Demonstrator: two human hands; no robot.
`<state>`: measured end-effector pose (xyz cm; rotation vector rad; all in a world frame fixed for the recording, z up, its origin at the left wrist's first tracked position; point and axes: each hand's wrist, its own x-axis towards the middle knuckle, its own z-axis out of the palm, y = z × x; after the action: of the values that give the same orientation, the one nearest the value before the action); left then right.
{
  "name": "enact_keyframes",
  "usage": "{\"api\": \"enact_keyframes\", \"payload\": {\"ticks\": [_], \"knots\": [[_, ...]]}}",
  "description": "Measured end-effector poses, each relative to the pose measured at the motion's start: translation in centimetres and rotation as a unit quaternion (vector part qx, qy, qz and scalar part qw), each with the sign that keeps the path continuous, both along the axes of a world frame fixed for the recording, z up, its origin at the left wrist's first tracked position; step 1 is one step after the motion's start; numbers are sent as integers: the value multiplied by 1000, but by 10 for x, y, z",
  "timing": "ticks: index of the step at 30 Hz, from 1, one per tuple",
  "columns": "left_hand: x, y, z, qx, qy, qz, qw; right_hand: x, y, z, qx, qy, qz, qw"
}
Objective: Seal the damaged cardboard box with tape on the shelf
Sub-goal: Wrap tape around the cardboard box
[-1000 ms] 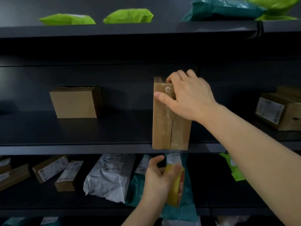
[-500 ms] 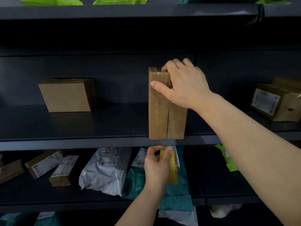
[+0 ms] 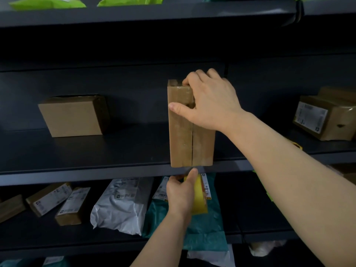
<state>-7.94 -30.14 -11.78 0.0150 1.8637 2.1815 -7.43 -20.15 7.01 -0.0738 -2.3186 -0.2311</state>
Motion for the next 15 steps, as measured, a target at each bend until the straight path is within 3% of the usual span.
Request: {"api": "enact_keyframes", "payload": {"ticks": [5, 10, 15], "knots": [[-8, -6, 2, -5, -19, -40, 999, 1, 0, -1, -5, 16, 11, 1000], [-6, -4, 3, -9, -2, -11, 1000, 3, 2, -3, -22, 30, 36, 999], [3, -3, 8, -21, -28, -15, 999, 10, 13, 0, -122, -25, 103, 987]]}}
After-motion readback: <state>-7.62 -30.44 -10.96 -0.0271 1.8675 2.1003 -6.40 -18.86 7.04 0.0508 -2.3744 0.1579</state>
